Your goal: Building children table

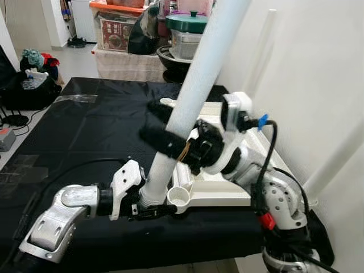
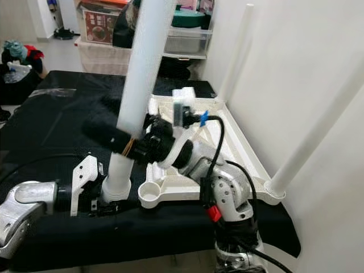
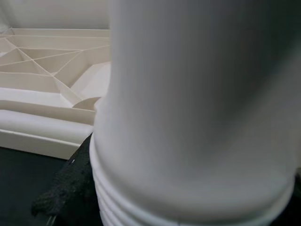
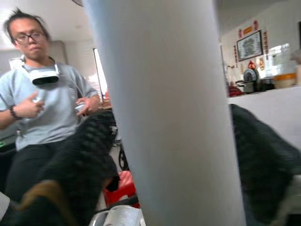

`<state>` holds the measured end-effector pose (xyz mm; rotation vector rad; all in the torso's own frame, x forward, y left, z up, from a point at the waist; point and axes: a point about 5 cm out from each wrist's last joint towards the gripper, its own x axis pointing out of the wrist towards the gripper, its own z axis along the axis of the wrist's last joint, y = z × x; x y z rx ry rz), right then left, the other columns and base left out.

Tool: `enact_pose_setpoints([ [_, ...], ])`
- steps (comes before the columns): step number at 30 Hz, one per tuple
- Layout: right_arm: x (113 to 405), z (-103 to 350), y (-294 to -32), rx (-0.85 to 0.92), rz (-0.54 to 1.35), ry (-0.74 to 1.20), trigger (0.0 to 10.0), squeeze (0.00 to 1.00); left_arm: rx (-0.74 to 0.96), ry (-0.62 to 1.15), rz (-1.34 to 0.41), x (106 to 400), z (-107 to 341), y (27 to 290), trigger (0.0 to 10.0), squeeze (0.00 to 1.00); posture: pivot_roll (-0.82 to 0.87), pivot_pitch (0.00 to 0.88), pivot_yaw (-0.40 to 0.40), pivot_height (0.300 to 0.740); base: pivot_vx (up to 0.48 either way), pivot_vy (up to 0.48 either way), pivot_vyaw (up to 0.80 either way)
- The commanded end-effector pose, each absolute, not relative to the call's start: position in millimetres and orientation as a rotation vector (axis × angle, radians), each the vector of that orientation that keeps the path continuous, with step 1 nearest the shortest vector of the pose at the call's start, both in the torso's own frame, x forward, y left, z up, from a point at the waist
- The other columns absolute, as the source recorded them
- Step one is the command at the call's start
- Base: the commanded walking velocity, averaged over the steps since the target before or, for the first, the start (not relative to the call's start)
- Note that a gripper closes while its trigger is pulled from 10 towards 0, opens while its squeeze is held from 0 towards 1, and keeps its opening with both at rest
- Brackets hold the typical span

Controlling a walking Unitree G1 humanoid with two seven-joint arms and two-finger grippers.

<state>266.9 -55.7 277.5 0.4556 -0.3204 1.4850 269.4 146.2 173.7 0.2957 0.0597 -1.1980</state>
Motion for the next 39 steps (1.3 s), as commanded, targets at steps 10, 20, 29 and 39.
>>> enact_pose_setpoints([
  [10, 290.7, 244.3, -61.0, 0.291, 1.246, -0.202, 0.0, 0.0, 0.316, 0.054, -1.246, 261.0, 175.5, 142.1, 10.0, 0.0, 0.14, 0.0, -0.115, 0.74, 0.0, 0.0, 0.0],
  [20, 295.8, 236.6, -62.8, 0.268, 1.183, -0.189, 0.0, 0.0, 0.311, 0.052, -1.257, 259.7, 175.4, 141.7, 10.0, 0.0, 0.13, 0.0, -0.115, 0.74, 0.0, 0.0, 0.0],
  [29, 297.8, 233.2, -70.2, 0.265, 1.155, -0.202, 0.0, 0.0, 0.32, -0.006, -1.071, 279.9, 178.7, 153.4, 10.0, 1.0, 0.13, 0.0, -0.116, 0.74, 0.0, 0.0, 0.0],
  [39, 328.5, 238.9, -109.0, 0.154, 0.872, -0.231, 0.0, 0.0, 0.162, -0.145, -1.013, 280.3, 203.1, 154.0, 10.0, 1.0, 0.13, 0.0, -0.115, 0.74, 0.0, 0.0, 0.0],
])
